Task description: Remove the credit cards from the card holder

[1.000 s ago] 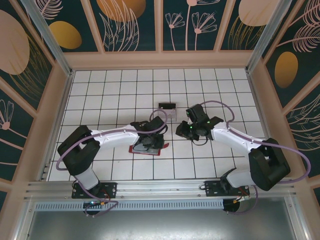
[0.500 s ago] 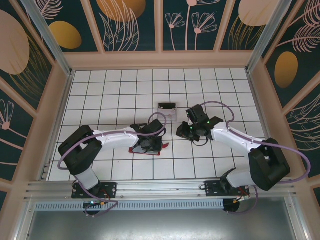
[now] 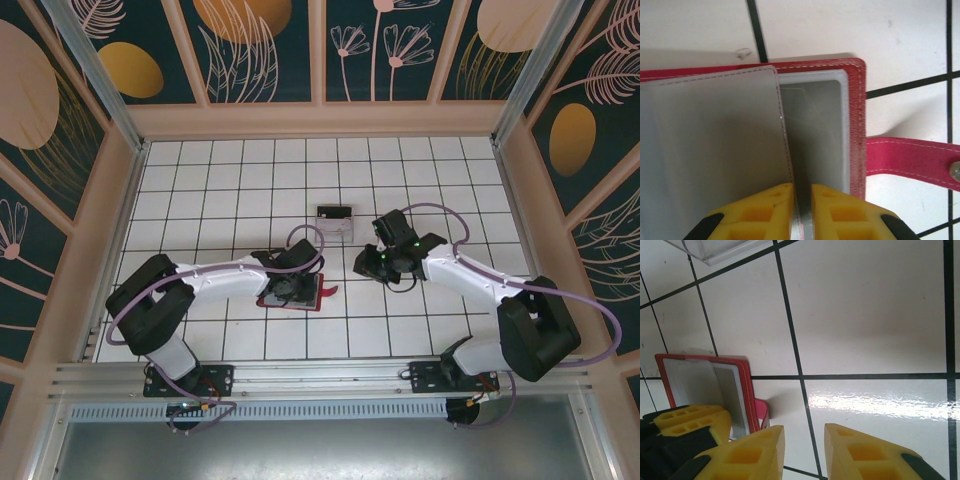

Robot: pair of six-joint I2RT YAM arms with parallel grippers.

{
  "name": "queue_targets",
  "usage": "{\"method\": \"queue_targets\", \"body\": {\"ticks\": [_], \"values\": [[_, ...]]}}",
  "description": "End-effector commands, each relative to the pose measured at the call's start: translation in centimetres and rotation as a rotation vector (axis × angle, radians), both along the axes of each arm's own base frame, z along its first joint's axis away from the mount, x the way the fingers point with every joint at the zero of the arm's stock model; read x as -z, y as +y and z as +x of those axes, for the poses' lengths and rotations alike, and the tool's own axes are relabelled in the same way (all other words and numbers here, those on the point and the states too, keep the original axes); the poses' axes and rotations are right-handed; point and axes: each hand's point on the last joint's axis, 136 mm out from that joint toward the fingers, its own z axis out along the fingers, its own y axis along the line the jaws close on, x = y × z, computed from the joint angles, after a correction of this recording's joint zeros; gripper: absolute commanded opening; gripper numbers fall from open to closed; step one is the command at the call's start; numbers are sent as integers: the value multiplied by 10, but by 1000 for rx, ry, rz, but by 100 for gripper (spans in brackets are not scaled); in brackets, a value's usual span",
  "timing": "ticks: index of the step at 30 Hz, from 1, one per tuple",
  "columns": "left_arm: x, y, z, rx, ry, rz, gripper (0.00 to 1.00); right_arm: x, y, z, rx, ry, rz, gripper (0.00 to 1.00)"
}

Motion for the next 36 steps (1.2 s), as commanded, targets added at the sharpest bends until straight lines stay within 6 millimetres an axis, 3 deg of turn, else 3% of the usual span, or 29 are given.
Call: {"method": "queue_targets", "body": {"ticks": [1,18,28,36], "values": [[-1,18,1,-38,-13,45,20,-8,2,4,-16,-23,-17,28],[-16,50,18,-64,-96,246,32,-9,8,5,-39,-27,-32,28],[-15,81,20,-76,-115,424,34,-11,10,5,-43,-33,-31,28],[-30,97,26,-113,-161,497,35,-13,10,6,-43,-39,-31,28]]}}
